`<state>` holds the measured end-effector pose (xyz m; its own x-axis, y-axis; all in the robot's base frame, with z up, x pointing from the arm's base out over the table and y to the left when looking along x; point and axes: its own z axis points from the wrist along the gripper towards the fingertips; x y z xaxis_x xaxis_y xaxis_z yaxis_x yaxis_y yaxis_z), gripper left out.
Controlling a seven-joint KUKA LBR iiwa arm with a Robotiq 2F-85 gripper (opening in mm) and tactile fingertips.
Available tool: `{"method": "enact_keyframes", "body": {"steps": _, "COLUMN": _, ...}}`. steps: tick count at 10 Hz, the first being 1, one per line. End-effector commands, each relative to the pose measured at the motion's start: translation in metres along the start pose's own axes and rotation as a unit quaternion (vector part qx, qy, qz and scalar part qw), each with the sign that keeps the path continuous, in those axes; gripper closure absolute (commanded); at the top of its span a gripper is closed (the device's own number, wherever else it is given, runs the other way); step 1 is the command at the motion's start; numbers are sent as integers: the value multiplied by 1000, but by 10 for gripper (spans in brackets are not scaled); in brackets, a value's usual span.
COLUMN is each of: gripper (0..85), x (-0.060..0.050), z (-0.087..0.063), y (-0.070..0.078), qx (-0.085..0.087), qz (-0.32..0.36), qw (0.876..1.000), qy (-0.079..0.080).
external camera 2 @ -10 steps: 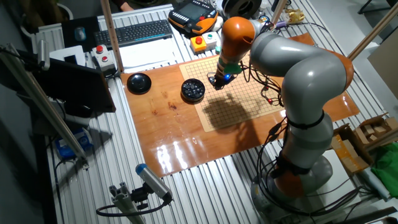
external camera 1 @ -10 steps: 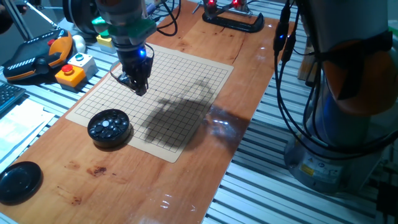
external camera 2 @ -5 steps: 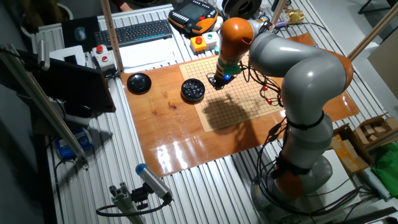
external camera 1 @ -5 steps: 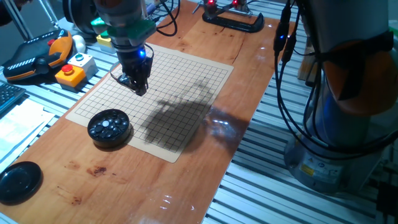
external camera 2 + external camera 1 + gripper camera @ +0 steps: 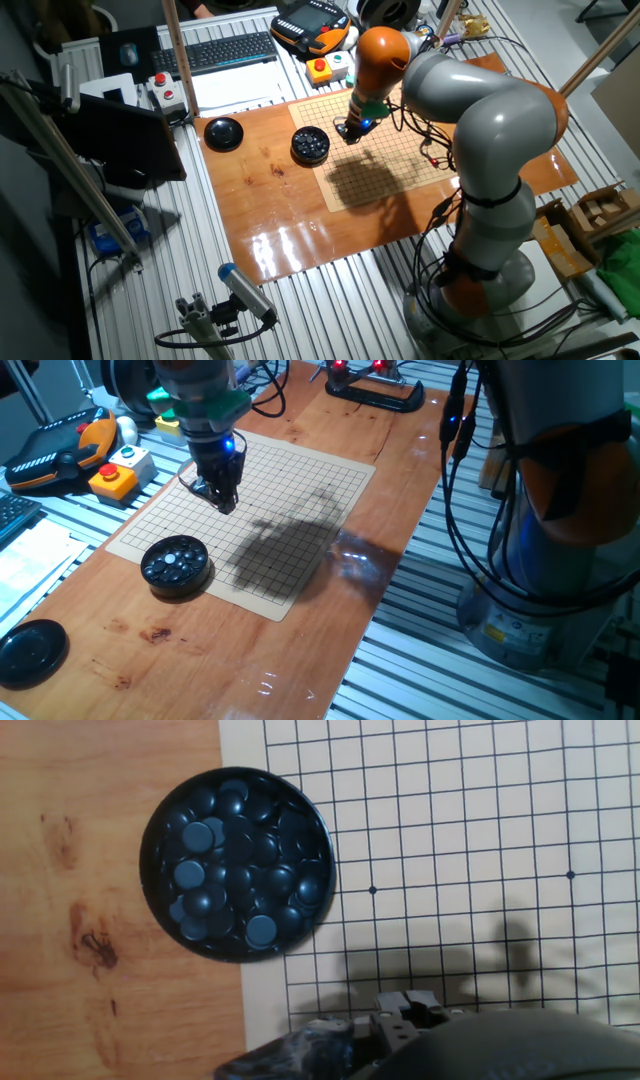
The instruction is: Play the first move as black on the 3-4 point in the upper right corner of the Go board
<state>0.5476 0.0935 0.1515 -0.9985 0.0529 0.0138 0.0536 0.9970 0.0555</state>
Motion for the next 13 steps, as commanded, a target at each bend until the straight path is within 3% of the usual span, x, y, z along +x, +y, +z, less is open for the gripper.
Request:
{"method": "enact_keyframes", "body": {"steps": 1, "gripper": 843, "x": 0, "z": 0, "y": 0, "qx": -3, "qz": 3, "qw": 1000, "qy": 0}}
{"method": "enact_keyframes", "body": {"steps": 4, "gripper": 843, "x": -2, "z": 0, "y": 2, "qx": -4, "qz": 16, "qw": 1000, "qy": -1}}
{"method": "enact_keyframes", "body": {"steps": 7, "gripper": 843, "x": -8, "z": 2, "y": 27, "qx": 1, "qz": 36, "qw": 999, "qy": -8}}
{"method": "enact_keyframes", "body": {"steps": 9, "gripper": 843, "x": -13, "z": 4, "y": 36, "qx": -8, "qz": 33, "qw": 999, "qy": -4}}
{"method": "enact_keyframes", "body": {"steps": 13, "gripper": 843, "x": -25, "z": 18, "y": 50, "qx": -4, "qz": 33, "qw": 999, "qy": -4}}
